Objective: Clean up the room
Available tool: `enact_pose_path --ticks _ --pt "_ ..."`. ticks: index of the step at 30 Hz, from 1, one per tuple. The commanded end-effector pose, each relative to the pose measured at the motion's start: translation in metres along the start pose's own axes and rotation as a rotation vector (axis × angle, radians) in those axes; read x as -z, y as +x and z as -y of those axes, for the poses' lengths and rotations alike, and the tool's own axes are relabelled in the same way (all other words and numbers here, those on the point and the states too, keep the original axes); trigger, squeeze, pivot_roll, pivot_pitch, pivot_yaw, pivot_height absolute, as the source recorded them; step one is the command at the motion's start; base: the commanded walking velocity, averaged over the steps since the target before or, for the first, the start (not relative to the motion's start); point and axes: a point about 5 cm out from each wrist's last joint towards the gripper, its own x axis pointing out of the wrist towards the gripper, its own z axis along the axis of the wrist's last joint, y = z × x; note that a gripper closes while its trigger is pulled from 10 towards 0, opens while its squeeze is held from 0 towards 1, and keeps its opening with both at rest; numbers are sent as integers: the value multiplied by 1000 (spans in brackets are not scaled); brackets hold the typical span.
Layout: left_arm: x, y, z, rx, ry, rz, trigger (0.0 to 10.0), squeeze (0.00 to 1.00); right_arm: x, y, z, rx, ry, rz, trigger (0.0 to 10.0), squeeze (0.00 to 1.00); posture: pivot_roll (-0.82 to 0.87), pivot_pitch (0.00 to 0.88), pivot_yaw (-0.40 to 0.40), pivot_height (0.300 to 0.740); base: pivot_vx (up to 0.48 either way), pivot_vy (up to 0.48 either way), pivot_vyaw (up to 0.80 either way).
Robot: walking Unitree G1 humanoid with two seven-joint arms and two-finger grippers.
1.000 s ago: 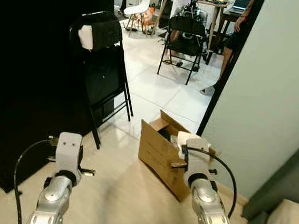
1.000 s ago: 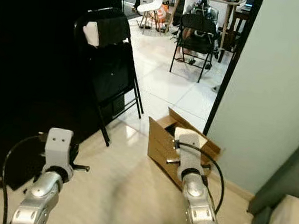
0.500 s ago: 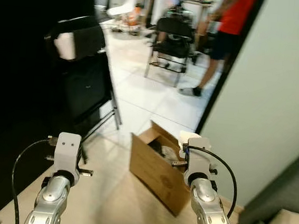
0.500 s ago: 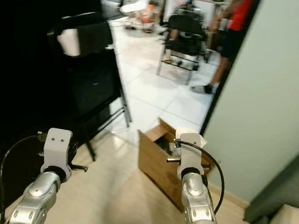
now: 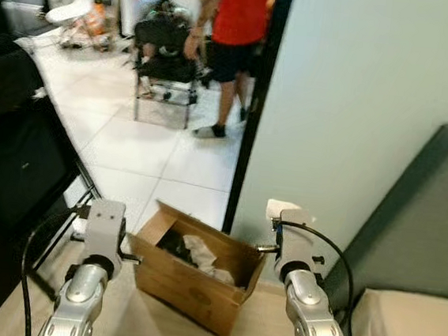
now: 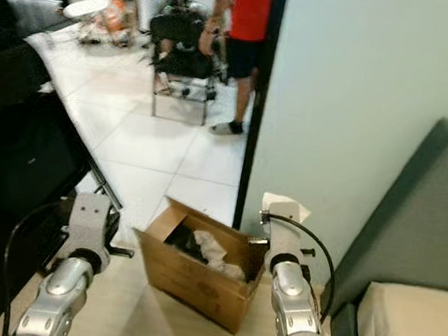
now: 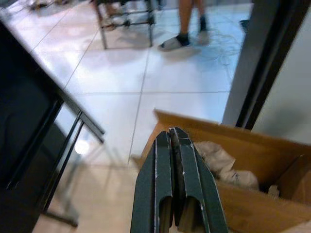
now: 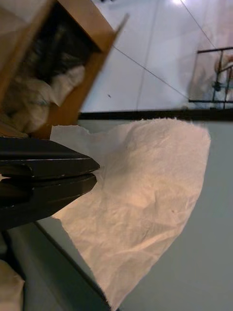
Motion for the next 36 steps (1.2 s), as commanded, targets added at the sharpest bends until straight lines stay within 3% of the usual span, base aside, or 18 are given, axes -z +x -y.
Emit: enact_pose_path --ticks 1,17,31,36 --pt "2 -2 0 3 6 -8 10000 0 4 -1 -1 -4 -1 -20 10000 0 -23 15 -15 740 409 0 0" --pt "2 -2 1 14 1 -14 10000 0 5 -2 -2 1 4 -25 10000 0 -17 24 -12 740 403 0 0" --pt "4 -2 8 79 15 -34 10000 0 7 -6 0 8 5 -32 10000 0 -23 34 -2 740 0 0 0" --pt "8 -2 9 81 15 -56 10000 0 0 -5 1 0 6 -16 10000 0 -28 42 -7 740 0 -384 0"
